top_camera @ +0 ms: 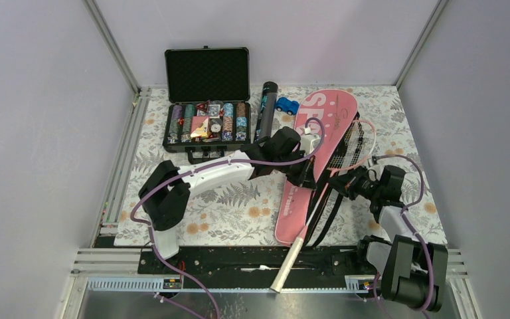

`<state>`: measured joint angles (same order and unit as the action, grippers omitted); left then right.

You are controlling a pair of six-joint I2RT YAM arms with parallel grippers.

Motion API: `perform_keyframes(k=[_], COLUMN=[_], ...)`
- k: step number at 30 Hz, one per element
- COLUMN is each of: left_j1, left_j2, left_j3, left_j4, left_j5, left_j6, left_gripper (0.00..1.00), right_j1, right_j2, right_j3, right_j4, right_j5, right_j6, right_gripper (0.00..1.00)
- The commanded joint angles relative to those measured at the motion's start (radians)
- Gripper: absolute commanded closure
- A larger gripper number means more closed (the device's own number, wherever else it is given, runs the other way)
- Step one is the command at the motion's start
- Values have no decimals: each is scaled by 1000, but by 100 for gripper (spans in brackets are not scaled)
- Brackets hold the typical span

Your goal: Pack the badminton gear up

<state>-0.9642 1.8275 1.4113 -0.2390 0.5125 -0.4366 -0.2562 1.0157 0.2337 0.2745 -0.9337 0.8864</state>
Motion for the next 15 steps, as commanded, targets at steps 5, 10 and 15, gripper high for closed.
perform_keyframes(k=[5,10,15], left_j1=[2,2,2], left_j2=[-59,-70,-84], left_j3=[27,11,10], left_j4=[35,25,-14], left_j5=[77,102,122], left_j6=[34,52,111], left_gripper=[100,100,100], right_j1=[-3,-4,-3], right_j2=[118,193,266], right_j3=[110,181,207], right_j4=[146,133,170], right_j5=[14,19,-15], right_j6=[63,24,18], right_gripper=[100,100,100])
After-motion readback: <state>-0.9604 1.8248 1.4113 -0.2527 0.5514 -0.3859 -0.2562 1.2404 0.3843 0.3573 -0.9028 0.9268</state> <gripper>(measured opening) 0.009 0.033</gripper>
